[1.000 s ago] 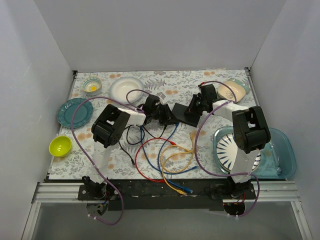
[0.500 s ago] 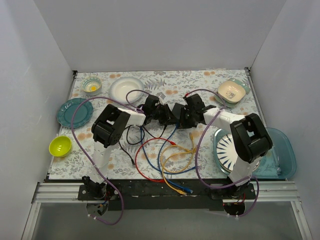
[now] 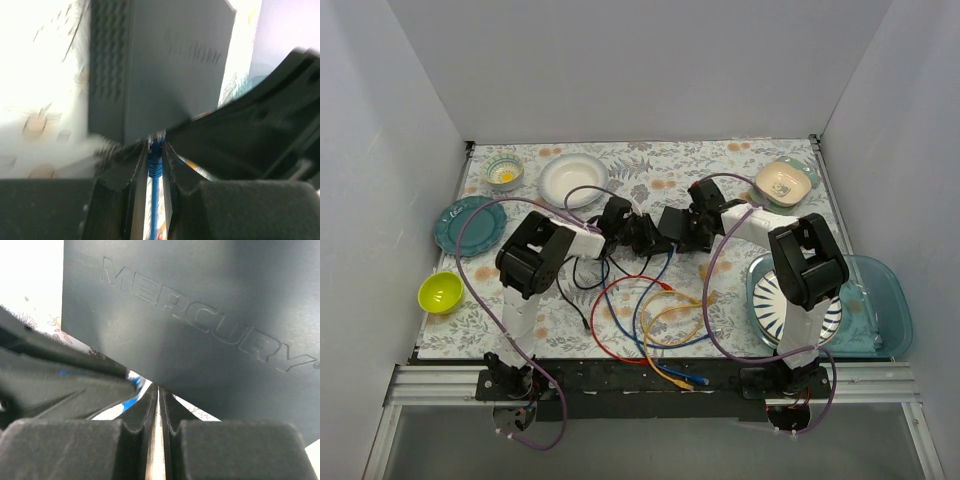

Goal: Pull the plug from the switch port

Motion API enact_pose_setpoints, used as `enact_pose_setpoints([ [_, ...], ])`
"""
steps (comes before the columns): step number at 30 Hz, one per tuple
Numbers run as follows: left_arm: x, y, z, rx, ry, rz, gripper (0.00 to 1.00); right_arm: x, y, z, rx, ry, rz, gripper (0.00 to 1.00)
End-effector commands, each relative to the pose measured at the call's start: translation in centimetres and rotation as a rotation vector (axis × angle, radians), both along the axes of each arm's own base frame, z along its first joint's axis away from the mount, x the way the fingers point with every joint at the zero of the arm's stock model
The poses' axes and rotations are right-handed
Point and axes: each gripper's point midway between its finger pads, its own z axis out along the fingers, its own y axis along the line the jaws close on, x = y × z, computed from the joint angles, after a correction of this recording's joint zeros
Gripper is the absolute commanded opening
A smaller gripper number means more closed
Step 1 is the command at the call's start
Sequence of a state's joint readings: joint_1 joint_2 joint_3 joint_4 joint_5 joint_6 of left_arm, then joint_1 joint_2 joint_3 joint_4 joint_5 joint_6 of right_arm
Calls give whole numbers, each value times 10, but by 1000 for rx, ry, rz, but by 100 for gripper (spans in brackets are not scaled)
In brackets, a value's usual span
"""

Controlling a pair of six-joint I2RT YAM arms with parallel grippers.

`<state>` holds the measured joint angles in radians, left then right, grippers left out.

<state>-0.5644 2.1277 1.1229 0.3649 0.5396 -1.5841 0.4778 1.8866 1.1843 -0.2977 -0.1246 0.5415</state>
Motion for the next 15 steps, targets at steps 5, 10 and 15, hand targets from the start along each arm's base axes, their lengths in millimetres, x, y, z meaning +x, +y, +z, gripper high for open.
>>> enact_pose_setpoints([
  [5, -40, 29, -27, 106, 109, -27, 0, 18, -15, -4, -18, -37, -60, 12],
  [10, -41, 44, -16, 132, 92, 49, 0, 19, -11, 6, 22, -71, -61, 12],
  [15, -10, 103, 45, 153, 4, 343, 0, 24, -14, 60, 57, -210, -71, 12],
])
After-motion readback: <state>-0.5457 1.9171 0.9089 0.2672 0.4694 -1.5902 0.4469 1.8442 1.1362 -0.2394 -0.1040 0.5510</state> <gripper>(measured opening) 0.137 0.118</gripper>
